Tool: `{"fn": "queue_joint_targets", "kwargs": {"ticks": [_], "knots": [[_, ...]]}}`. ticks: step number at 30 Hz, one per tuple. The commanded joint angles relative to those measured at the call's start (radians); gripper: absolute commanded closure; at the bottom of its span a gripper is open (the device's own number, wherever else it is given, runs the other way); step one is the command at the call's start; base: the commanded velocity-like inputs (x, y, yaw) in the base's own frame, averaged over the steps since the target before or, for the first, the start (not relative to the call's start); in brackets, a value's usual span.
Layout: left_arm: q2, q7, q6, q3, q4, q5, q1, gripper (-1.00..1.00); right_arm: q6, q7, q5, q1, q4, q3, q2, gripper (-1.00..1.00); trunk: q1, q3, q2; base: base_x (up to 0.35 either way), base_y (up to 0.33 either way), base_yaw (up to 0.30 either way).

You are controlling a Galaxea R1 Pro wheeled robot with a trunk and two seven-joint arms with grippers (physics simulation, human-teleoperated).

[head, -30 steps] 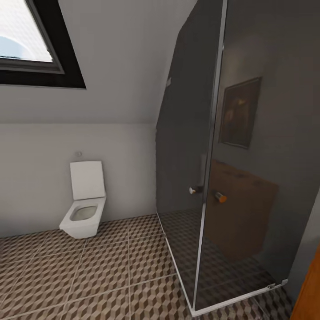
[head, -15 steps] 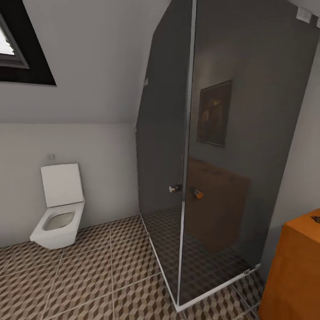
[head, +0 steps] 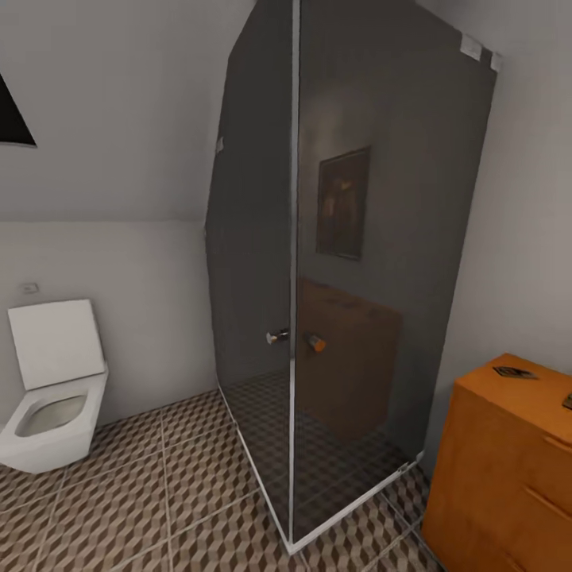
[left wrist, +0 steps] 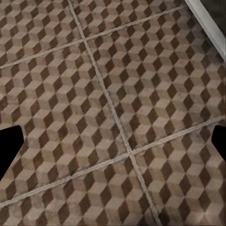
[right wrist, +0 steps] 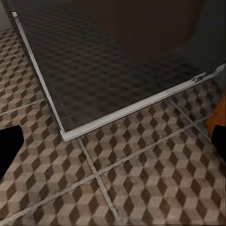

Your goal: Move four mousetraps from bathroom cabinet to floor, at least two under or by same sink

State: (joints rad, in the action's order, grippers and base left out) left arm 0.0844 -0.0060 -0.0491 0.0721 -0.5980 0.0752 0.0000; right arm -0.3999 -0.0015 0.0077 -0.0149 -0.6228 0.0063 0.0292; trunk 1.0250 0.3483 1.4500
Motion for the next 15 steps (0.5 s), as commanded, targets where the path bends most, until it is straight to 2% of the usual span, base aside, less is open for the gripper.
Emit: {"fn": "queue_joint_targets", "kwargs": {"ticks": [1, 15], "knots": [[0.000, 0.000, 0.000, 0.000, 0.002, 0.000, 0.000, -1.00, 0.000, 0.000, 0.000, 0.000, 0.000, 0.000, 0.000, -1.00, 0.000, 0.000, 0.000, 0.000, 0.000, -0.289], [0.000, 0.000, 0.000, 0.000, 0.005, 0.000, 0.000, -1.00, 0.000, 0.000, 0.000, 0.000, 0.000, 0.000, 0.000, -1.00, 0.000, 0.000, 0.000, 0.000, 0.000, -0.289]]}}
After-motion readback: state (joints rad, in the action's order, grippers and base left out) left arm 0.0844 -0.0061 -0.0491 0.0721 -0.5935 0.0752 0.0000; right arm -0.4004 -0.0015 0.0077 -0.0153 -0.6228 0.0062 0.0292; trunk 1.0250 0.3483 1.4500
